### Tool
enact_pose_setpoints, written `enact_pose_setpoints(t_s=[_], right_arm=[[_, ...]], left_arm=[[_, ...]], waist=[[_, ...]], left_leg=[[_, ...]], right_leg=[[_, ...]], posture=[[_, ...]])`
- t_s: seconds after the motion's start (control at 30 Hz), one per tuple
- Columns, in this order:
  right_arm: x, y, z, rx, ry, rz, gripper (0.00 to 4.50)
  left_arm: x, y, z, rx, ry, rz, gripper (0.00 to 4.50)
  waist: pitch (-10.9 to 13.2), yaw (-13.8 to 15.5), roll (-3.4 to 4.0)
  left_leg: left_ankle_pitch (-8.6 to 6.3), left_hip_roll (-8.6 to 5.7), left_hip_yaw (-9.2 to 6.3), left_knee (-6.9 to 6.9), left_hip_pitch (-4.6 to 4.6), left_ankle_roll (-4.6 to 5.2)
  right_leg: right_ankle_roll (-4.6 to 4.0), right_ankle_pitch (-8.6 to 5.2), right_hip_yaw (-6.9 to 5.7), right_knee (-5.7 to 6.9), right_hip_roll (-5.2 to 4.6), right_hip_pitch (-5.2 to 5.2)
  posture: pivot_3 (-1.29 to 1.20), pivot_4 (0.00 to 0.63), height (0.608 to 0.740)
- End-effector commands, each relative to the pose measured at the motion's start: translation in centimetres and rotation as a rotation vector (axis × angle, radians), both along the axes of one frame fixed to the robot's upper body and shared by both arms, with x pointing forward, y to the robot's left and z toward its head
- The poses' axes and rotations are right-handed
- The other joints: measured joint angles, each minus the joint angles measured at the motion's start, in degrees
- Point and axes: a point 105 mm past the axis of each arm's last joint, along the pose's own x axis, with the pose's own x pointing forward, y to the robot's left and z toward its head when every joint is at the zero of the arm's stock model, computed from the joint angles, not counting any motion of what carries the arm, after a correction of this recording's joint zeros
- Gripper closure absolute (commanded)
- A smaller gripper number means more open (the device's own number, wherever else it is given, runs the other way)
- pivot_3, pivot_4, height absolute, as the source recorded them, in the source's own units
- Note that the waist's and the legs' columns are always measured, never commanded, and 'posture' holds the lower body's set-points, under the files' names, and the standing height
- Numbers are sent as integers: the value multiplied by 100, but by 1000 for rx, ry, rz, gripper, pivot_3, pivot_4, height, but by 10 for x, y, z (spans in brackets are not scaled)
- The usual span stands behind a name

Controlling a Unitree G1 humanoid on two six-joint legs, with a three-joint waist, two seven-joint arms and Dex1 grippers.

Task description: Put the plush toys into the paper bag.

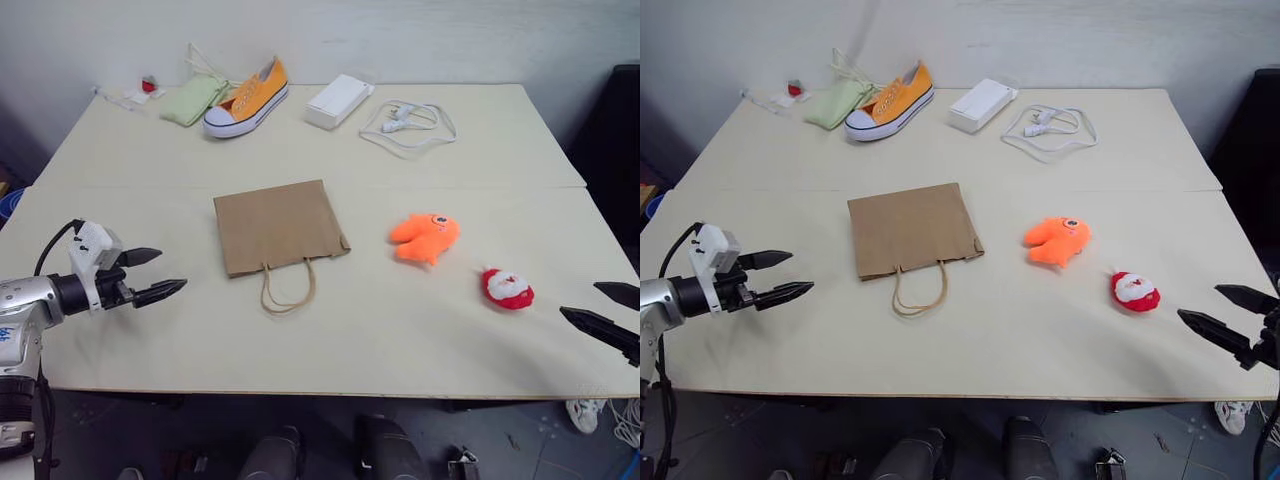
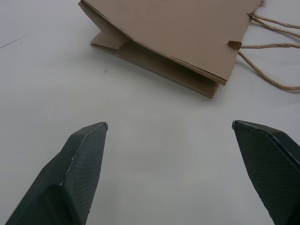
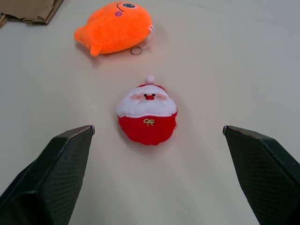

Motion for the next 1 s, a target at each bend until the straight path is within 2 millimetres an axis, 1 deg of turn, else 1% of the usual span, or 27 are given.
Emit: enact_pose_setpoints(t_s=[0.03,0.27,0.47,0.6,0.63,0.67,0.73,0.77,0.87,0.93,1.0], right_arm=[[1,7,12,-14,-34,33,0],[3,5,12,-44,-52,12,0],[3,4,12,-76,-45,7,0],[3,7,18,-93,-62,7,0],[2,10,20,-95,-66,17,0],[2,15,22,-97,-70,36,0],[-3,41,30,-68,-75,145,0],[-6,57,33,-66,-74,209,0],[-13,96,38,-87,-75,351,0],[-18,118,40,-104,-88,429,0],[-21,135,39,-121,-93,479,0]], left_arm=[[-3,3,14,3,-48,2,39],[-6,4,11,25,-38,7,39],[-6,0,11,40,-38,-11,39],[-5,-10,16,38,-46,-54,39],[-4,-15,19,28,-51,-79,39],[-4,-22,22,13,-51,-112,39],[-4,-47,27,26,-44,-262,39],[-5,-61,27,80,-47,-365,39],[-5,-88,24,238,-65,-585,39],[-5,-103,20,325,-82,-717,39],[-1,-114,17,392,-114,-796,39]], waist=[[0,8,0],[0,10,0],[0,10,0],[0,11,0],[0,11,0],[0,11,0],[0,24,0],[0,36,0],[0,38,0],[0,32,-1],[0,19,-2]], left_leg=[[0,0,0,0,0,0],[0,-2,0,1,0,1],[0,-2,1,1,-1,0],[0,-2,0,1,-1,0],[0,-2,0,1,-1,0],[0,-2,0,1,-1,0],[0,-2,1,2,-1,0],[1,-3,0,6,-2,0],[1,-3,-4,11,-3,-1],[1,-3,-3,11,-3,-1],[1,-3,-2,11,-4,-1]], right_leg=[[0,0,0,0,0,0],[0,0,0,-1,-1,1],[0,0,0,-1,-1,1],[0,0,0,0,-1,0],[0,0,0,0,-1,1],[0,0,0,0,-1,1],[0,0,0,1,-1,1],[0,0,-2,2,-2,1],[1,1,-6,4,-1,4],[1,1,-7,3,-1,4],[2,1,-7,0,0,4]], posture=[[0,150,740],[0,150,740],[0,150,740],[0,150,740],[0,150,740],[0,150,740],[0,150,740],[0,150,740],[0,150,740],[0,150,740],[0,150,740]])
